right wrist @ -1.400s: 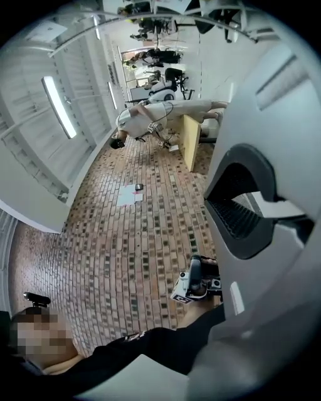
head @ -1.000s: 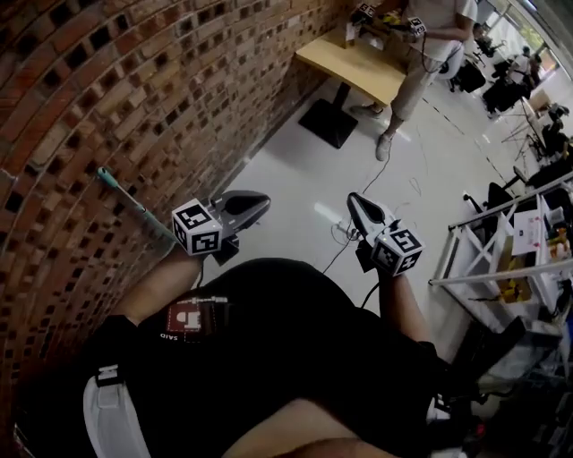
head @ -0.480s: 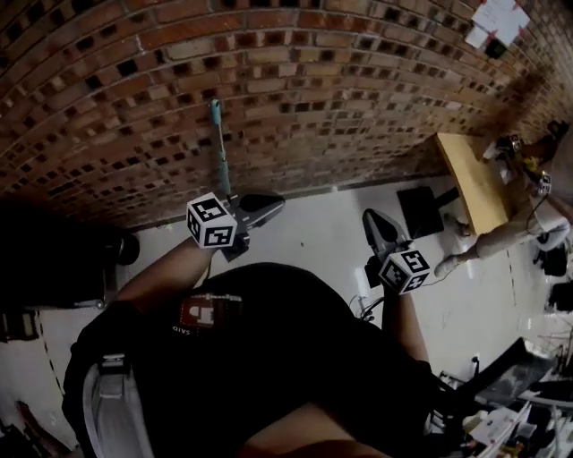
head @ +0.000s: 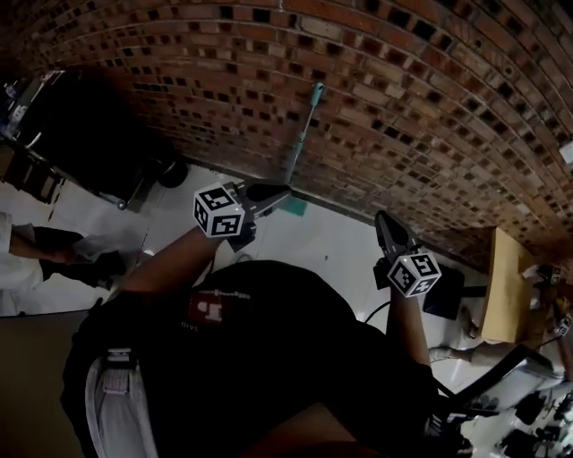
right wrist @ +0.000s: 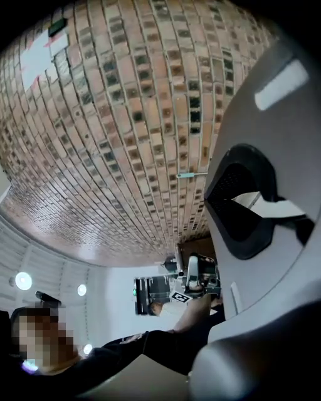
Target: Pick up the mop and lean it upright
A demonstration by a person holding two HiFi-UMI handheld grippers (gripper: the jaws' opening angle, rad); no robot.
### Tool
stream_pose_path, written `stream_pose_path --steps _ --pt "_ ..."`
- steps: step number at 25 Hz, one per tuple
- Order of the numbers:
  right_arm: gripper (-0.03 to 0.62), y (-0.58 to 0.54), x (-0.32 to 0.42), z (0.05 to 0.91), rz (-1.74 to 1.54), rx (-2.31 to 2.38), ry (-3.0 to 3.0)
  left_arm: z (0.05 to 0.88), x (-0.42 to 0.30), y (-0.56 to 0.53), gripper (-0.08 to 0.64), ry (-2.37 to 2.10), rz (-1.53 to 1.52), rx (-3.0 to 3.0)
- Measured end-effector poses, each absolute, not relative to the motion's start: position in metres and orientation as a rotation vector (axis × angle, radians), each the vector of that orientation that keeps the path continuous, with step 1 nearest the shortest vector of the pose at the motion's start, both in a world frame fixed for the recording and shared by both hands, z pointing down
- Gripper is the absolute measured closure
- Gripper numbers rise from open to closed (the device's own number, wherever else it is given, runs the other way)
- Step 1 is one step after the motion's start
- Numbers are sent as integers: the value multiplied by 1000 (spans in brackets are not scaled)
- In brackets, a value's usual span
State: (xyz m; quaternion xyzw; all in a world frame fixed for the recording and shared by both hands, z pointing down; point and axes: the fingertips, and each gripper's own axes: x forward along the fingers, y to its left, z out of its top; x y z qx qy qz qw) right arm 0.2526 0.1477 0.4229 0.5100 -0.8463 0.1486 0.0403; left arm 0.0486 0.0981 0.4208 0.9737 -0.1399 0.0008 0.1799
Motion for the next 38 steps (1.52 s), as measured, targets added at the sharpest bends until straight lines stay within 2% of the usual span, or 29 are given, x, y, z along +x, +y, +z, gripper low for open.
stream_pose_path --steps 11,23,31,38 --pt "577 96 160 419 423 1295 -2695 415 -53 68 555 -719 -81 2696" --pt "578 11 78 413 417 1495 -2632 415 -128 -30 555 -522 -62 2772" --pt "577 -23 64 421 460 1574 -2554 421 -128 -82 554 -381 -38 2778" --pt "577 -67 106 430 439 1526 -2589 425 -85 -116 554 -420 -32 2785"
